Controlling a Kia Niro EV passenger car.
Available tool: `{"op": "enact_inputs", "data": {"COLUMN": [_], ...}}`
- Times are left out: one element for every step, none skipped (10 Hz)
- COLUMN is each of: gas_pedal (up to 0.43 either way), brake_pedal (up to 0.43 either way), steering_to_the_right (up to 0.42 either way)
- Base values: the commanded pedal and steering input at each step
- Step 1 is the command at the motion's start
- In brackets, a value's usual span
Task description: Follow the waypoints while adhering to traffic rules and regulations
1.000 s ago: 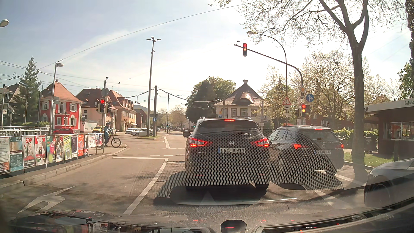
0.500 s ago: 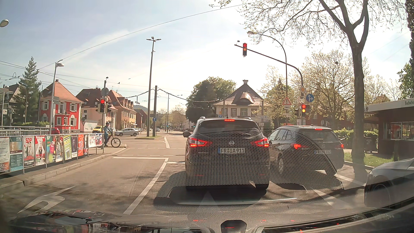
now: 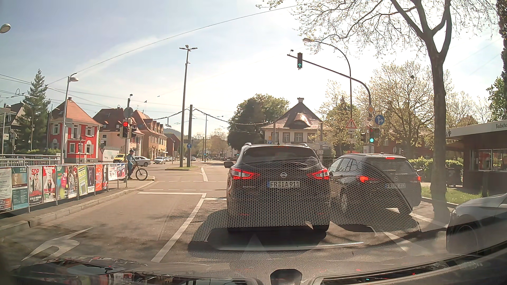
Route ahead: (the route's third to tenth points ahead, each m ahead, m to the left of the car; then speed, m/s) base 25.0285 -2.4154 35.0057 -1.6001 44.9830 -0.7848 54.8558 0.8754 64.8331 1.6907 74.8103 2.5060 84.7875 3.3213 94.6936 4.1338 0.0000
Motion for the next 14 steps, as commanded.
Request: {"op": "enact_inputs", "data": {"gas_pedal": [0.0,0.0,0.0,0.0,0.0,0.0,0.0,0.0,0.0,0.008,0.138,0.138,0.157,0.189], "brake_pedal": [0.091,0.006,0.0,0.0,0.0,0.0,0.0,0.0,0.0,0.0,0.0,0.0,0.0,0.0], "steering_to_the_right": [-0.036,-0.036,-0.036,-0.036,-0.036,-0.036,-0.036,-0.036,-0.036,-0.036,-0.036,-0.035,-0.034,-0.031]}}
